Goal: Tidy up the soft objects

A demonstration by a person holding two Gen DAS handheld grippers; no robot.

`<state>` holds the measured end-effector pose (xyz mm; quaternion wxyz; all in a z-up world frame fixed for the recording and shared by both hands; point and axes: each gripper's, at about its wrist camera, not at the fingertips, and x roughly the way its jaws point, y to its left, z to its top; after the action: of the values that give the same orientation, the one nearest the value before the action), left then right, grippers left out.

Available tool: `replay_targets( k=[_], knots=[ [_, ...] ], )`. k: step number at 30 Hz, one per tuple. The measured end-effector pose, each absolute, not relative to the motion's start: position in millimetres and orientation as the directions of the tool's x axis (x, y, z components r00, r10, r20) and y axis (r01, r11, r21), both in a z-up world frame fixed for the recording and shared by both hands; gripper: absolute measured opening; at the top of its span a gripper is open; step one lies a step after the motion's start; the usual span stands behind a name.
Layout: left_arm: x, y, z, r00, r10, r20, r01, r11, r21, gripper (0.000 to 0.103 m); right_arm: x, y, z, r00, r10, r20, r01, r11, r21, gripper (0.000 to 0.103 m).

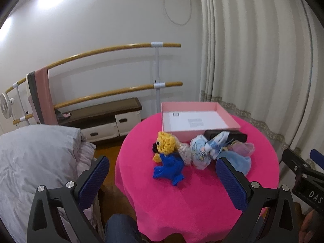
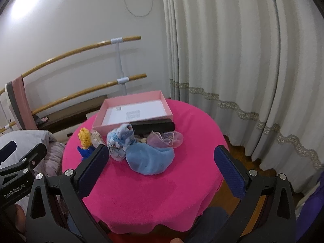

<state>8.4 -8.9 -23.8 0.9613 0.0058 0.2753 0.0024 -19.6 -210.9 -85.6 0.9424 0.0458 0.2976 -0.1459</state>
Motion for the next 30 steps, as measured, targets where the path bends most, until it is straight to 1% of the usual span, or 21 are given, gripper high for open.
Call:
replay_targets(
  k=[6, 16, 23, 30],
  knots=[
    [38, -3, -48, 0.808, 0.015, -0.589, -0.015, 1.0, 0.005, 0.103, 5, -220, -116, 0.739, -0.21, -0.641, 0.278, 0.961, 0.005, 0.103],
    [103, 2, -93, 0.737, 0.021, -0.675, -0.021, 1.0, 0.008, 0.103, 47, -228, -160, 0.682, -0.149, -0.716, 0.239, 0.971, 0.026, 0.103],
    [167, -4, -135, 0.688, 0.052, -0.724, -0.02, 0.998, 0.053, 0.103, 73, -237, -186, 0.638, -0.113, -0.762, 0.229, 0.972, 0.048, 0.103],
    [220, -13, -170, 0.661, 0.087, -0.746, -0.014, 0.995, 0.103, 0.103, 96, -243, -207, 0.604, -0.075, -0.793, 0.217, 0.973, 0.074, 0.103]
  ],
)
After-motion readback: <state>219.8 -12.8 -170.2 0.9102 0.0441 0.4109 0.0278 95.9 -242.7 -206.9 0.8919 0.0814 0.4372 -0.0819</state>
